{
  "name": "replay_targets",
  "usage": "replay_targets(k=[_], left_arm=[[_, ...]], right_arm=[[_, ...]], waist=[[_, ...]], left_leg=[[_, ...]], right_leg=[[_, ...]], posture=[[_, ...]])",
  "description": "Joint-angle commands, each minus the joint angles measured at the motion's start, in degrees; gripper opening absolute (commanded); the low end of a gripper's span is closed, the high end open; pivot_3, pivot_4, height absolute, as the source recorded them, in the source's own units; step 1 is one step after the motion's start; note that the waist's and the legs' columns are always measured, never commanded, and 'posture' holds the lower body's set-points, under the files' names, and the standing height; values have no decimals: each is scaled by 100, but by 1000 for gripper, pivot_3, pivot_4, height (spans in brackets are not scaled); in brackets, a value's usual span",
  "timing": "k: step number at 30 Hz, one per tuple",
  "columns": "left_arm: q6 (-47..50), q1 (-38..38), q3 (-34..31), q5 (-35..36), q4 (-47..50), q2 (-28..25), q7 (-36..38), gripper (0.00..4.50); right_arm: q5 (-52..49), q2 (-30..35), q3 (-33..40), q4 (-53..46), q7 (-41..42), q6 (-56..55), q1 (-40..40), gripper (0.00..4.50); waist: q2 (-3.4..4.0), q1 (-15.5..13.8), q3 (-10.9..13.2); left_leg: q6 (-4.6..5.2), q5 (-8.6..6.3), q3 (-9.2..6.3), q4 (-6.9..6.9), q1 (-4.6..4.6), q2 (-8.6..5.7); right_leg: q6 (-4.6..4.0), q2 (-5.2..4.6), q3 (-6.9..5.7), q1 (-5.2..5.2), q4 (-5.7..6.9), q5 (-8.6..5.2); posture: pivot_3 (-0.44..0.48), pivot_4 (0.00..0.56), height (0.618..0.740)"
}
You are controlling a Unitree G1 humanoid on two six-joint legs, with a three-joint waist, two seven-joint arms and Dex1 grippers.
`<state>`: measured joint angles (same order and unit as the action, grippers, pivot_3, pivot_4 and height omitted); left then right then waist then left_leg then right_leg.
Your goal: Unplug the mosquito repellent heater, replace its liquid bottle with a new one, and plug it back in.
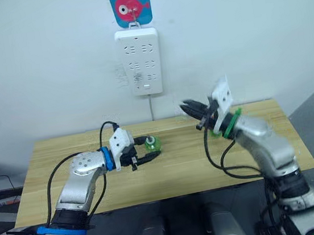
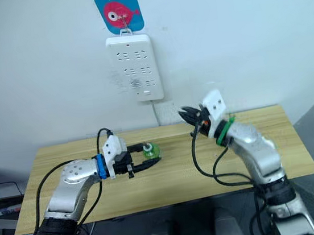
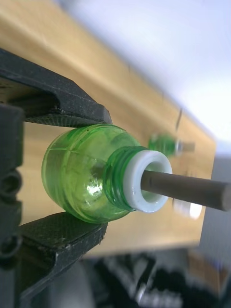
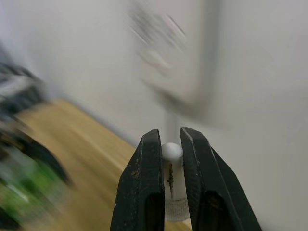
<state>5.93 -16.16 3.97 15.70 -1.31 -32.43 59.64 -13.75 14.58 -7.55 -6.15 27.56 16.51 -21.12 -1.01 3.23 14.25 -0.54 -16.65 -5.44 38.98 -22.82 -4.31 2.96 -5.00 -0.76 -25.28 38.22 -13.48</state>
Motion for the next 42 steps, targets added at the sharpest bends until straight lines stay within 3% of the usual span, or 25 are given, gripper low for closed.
replay_targets(k=[1, 6, 12, 22, 28, 34, 40, 42], left_arm=[[443, 227, -132, 232, 838, -7, -289, 2226], [1040, 515, -208, 418, 1591, -189, -454, 2226], [1598, 762, -299, 641, 2141, -437, -513, 2226], [1857, 870, -354, 821, 2400, -658, -521, 2226], [1708, 893, -305, 737, 2267, -619, -537, 2226], [1332, 876, -163, 564, 1876, -414, -579, 2226], [719, 324, 84, 242, 1078, 6, -560, 2226], [667, 64, 109, 279, 897, 31, -406, 2226]], right_arm=[[555, -453, 7, 748, -579, -1321, 93, 206], [845, -925, 225, 2355, -1061, -2477, -172, 206], [1099, -952, 432, 4232, -1343, -3444, -657, 206], [1103, -975, 593, 5207, -1303, -3968, -793, 206], [1146, -1018, 490, 4984, -1080, -4090, -720, 2231], [1122, -889, 392, 4222, -735, -3852, -600, 2231], [480, -423, 161, 1710, 320, -2106, -574, 2231], [-204, 158, -25, 646, 1247, -926, -718, 2231]], waist=[[-1, 59, 40], [-10, 104, 221], [-10, 103, 415], [-12, 87, 477], [-13, 84, 478], [-13, 62, 474], [-22, 8, 453], [-23, 8, 394]], left_leg=[[1, -1, 7, -2, 3, 2], [20, -12, 14, -1, 22, 7], [25, -13, 19, 1, 26, 8], [23, -12, 29, -1, 25, 15], [22, -12, 30, -2, 23, 16], [1, 0, 30, -3, 24, 15], [-6, 4, 27, 1, 17, 13], [-9, 4, 27, 0, 18, 15]], right_leg=[[0, 1, 5, 0, 3, 0], [-3, 2, 12, 2, 35, -2], [-6, 3, 12, 1, 53, -5], [-7, 3, 13, 1, 45, -6], [-7, 4, 13, 0, 40, -6], [-7, 3, 13, 0, 40, -6], [-5, 3, 9, -5, 38, -5], [-5, 4, 7, -7, 40, -5]], posture=[[-57, 345, 740], [-29, 386, 740], [-17, 416, 740], [-11, 410, 740], [-14, 393, 740], [-53, 330, 740], [-77, 259, 740], [-83, 232, 740]])
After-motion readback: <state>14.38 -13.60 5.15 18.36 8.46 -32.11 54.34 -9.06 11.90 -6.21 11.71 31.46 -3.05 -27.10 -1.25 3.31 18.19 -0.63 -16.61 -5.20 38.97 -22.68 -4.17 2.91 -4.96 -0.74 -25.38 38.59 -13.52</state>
